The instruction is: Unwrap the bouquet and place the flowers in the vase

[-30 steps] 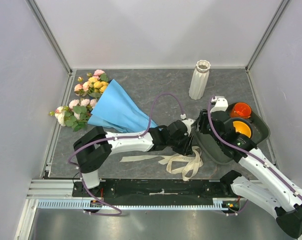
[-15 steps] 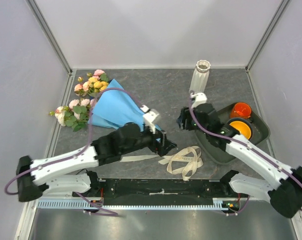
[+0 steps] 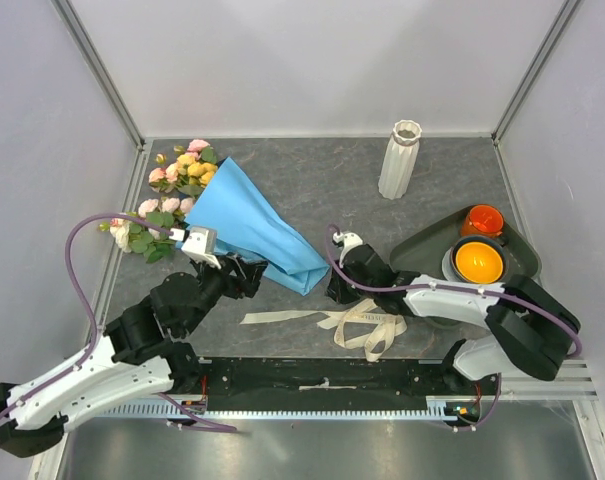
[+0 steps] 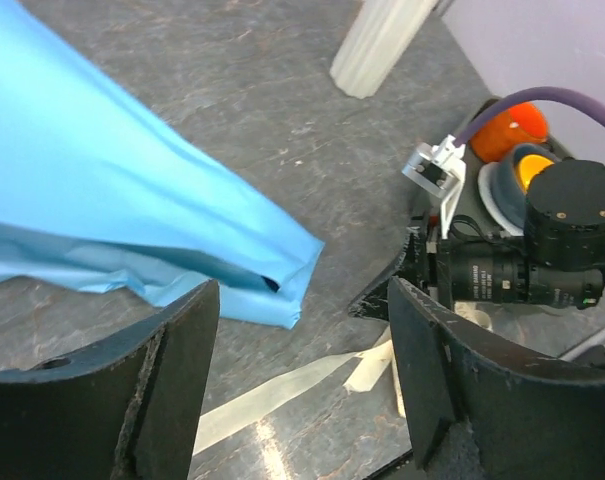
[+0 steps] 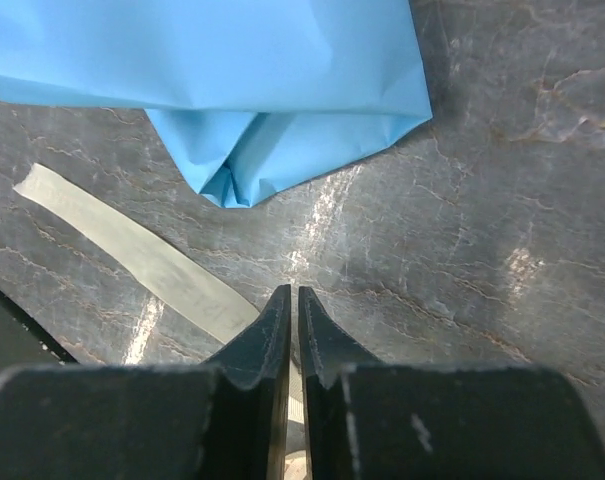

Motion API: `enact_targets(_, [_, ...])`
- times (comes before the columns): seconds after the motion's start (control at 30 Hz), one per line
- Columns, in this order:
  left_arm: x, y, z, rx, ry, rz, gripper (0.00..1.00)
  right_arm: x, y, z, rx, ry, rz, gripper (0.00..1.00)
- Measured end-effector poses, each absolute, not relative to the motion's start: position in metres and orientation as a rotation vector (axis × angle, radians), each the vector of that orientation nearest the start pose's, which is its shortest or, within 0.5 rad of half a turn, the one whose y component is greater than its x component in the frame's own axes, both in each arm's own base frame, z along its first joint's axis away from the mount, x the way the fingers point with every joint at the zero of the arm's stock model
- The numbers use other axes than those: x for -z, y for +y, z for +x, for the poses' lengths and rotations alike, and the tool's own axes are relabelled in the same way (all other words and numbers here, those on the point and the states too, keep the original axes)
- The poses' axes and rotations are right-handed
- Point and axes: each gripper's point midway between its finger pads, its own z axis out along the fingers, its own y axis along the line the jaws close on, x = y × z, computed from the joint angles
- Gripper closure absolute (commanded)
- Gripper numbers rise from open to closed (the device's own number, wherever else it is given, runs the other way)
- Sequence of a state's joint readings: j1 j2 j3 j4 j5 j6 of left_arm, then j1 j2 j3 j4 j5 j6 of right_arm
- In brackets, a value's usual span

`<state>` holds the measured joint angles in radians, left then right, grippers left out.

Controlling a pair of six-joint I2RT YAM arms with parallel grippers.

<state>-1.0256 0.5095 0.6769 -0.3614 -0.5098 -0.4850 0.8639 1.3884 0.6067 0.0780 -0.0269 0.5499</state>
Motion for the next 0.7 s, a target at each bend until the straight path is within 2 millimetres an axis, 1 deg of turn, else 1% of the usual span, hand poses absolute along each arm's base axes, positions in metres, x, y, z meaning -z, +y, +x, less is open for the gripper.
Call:
enact_targets(0.07, [-0.25, -0.168, 0.188, 0.629, 1.8, 0.074, 0.26, -0.045, 0.288, 0.208, -0.754, 2.386, -0.382, 0.88])
enact_targets(0.2, [-0.227, -0.161, 0.191, 0.569, 1.856, 0.042, 0.26, -0.04, 0.294, 0.202, -0.82, 2.385, -0.371, 0.89])
enact_targets(0.27, [-0.22, -0.159, 0.192, 0.542, 1.875, 0.03, 0.26, -0.038, 0.296, 0.198, -0.846, 2.39, -0.369, 0.89])
enact_targets(0.47, [-0.213, -0.153, 0.2, 0.505, 1.9, -0.033, 0.26, -0.028, 0.3, 0.183, -0.912, 2.421, -0.374, 0.89])
enact_targets(0.63, [-0.206, -0.148, 0.204, 0.49, 1.909, -0.083, 0.26, -0.018, 0.294, 0.171, -0.93, 2.462, -0.36, 0.89])
enact_targets(0.7, [-0.202, -0.146, 0.204, 0.483, 1.916, -0.096, 0.26, -0.019, 0.289, 0.169, -0.925, 2.465, -0.356, 0.89])
